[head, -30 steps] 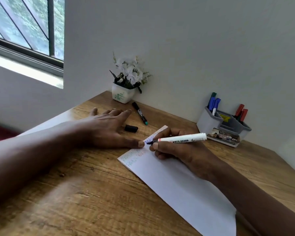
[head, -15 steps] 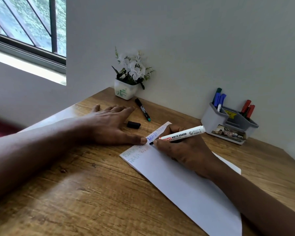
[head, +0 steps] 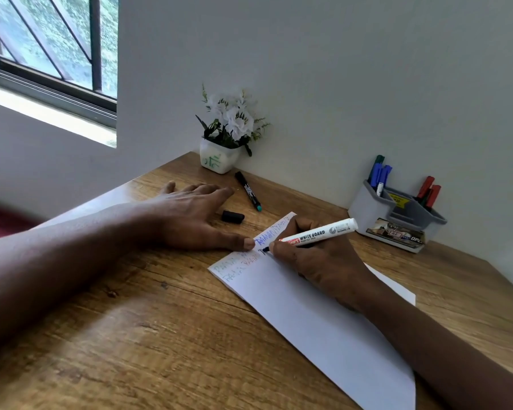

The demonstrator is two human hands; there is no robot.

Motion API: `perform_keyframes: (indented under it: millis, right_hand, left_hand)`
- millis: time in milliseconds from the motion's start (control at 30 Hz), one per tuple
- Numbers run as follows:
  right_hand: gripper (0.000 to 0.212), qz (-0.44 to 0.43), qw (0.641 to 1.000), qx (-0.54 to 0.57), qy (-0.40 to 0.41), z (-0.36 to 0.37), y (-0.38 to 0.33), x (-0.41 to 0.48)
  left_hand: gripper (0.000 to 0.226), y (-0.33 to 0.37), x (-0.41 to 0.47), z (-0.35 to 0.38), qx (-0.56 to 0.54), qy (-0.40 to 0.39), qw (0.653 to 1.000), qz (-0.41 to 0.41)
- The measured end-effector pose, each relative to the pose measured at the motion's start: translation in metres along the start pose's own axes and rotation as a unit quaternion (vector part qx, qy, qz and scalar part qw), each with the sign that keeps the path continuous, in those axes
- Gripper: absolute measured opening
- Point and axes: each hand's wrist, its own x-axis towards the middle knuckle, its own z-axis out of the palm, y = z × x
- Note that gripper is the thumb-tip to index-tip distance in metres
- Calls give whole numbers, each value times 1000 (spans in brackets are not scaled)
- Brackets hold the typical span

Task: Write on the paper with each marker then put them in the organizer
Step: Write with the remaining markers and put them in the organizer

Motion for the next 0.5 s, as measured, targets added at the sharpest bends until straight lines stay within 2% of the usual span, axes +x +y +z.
perform_keyframes:
  millis: [133,333,500]
  right_hand:
    - [24,-3,1000,-6,-6,0,1,0]
    - [21,-1,1000,-10,29,2,6,1]
    - [18,-11,999,-29,25,2,5,0]
  left_hand:
    - [129,1,0,-1,10,-6,1000,-3]
    - [132,0,0,0,5,-4,1000,-2]
    - [126,-1,1,0,9,-3,1000,-2]
